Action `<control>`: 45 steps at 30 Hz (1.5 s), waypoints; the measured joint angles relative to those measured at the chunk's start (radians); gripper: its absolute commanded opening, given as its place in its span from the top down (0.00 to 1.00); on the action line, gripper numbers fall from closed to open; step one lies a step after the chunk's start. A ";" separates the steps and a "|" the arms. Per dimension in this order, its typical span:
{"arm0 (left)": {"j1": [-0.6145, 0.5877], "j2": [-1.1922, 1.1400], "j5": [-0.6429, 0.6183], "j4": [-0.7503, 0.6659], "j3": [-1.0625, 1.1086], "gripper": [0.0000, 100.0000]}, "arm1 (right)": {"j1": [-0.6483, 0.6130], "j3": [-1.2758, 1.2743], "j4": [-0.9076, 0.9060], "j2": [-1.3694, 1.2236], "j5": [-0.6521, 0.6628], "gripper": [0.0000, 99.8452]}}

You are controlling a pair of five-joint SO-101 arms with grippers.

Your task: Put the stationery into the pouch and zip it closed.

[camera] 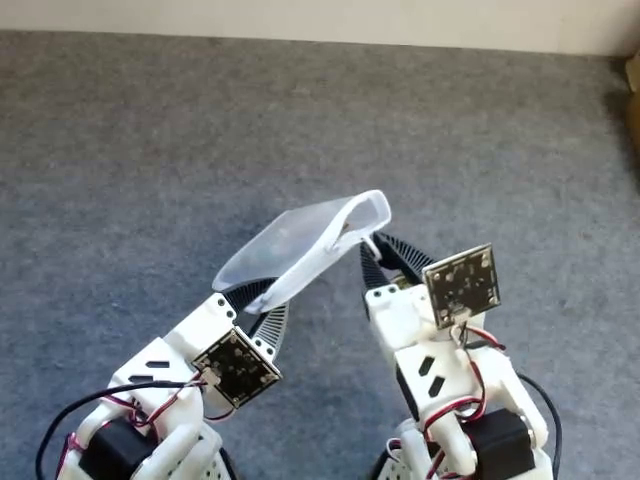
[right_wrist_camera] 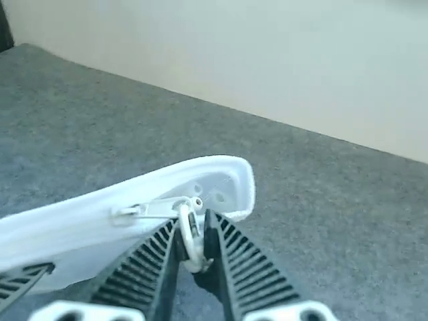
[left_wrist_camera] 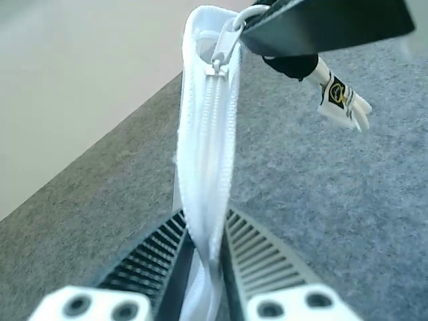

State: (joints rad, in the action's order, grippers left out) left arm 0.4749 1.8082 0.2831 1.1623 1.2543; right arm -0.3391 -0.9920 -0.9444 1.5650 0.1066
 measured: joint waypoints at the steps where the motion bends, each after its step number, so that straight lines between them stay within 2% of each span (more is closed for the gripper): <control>1: 0.000 0.000 0.000 0.000 0.000 0.99 | 0.009 0.000 0.009 0.000 0.000 0.99; 18: 0.003 0.000 0.000 0.000 0.000 0.99 | 0.173 -0.003 0.017 -0.003 0.000 0.99; 22: 0.003 0.000 0.000 0.000 0.003 0.99 | 0.215 -0.074 0.094 -0.003 0.029 0.99; 31: 0.005 0.000 0.000 0.002 0.008 0.99 | 0.242 -0.114 0.144 -0.002 0.091 0.99; 45: 0.003 0.000 0.000 0.002 0.012 0.99 | 0.322 -0.114 0.144 0.000 0.094 0.99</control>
State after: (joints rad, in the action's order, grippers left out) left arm 0.4780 1.8082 0.2831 1.1638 1.2666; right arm -0.0169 -1.1055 -0.8002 1.5650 0.2002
